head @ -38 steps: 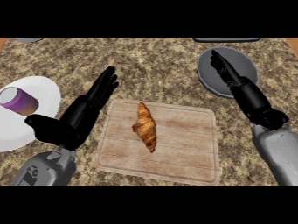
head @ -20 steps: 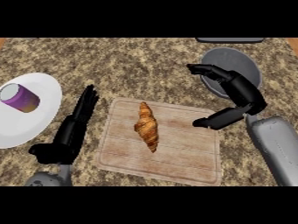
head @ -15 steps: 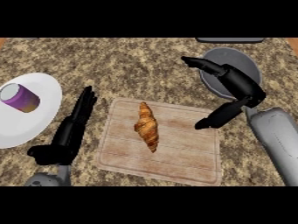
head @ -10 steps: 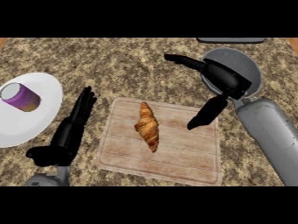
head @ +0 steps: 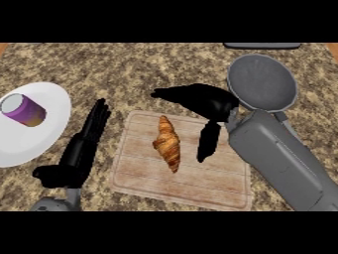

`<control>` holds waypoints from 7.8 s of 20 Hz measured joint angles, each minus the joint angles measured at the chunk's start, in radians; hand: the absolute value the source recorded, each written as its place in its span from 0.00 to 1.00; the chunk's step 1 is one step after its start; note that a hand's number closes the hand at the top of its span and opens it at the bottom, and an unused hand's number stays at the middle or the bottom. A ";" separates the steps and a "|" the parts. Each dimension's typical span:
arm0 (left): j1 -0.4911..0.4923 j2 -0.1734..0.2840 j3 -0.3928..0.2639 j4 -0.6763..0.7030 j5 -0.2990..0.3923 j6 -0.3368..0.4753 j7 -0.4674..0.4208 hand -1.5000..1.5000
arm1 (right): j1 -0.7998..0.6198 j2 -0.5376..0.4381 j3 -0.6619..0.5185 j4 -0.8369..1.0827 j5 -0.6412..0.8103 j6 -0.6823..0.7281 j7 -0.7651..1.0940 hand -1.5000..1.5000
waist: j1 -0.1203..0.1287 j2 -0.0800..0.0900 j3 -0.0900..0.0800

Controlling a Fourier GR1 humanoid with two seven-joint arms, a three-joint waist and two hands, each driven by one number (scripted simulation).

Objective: Pick the croissant from the cutting board and place it in the pan

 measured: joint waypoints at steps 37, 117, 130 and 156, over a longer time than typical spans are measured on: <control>0.024 -0.085 0.064 -0.028 -0.094 -0.073 0.021 0.50 | -0.025 0.257 0.048 0.435 0.390 -0.103 -0.108 1.00 | 0.003 -0.004 0.000; -0.009 -0.136 0.075 -0.030 -0.138 -0.133 0.035 0.50 | -0.152 -0.095 -0.746 0.936 0.257 -0.922 -0.094 0.00 | 0.063 0.031 0.005; 0.022 -0.146 0.083 -0.028 -0.153 -0.110 0.030 0.50 | -0.106 -0.134 -1.006 0.911 -0.025 -0.830 -0.432 0.00 | 0.019 0.013 0.003; 0.026 -0.149 0.139 -0.020 -0.156 -0.134 0.035 0.50 | 0.476 -0.092 -0.891 0.216 -0.233 -0.394 -0.413 0.00 | -0.014 -0.001 0.000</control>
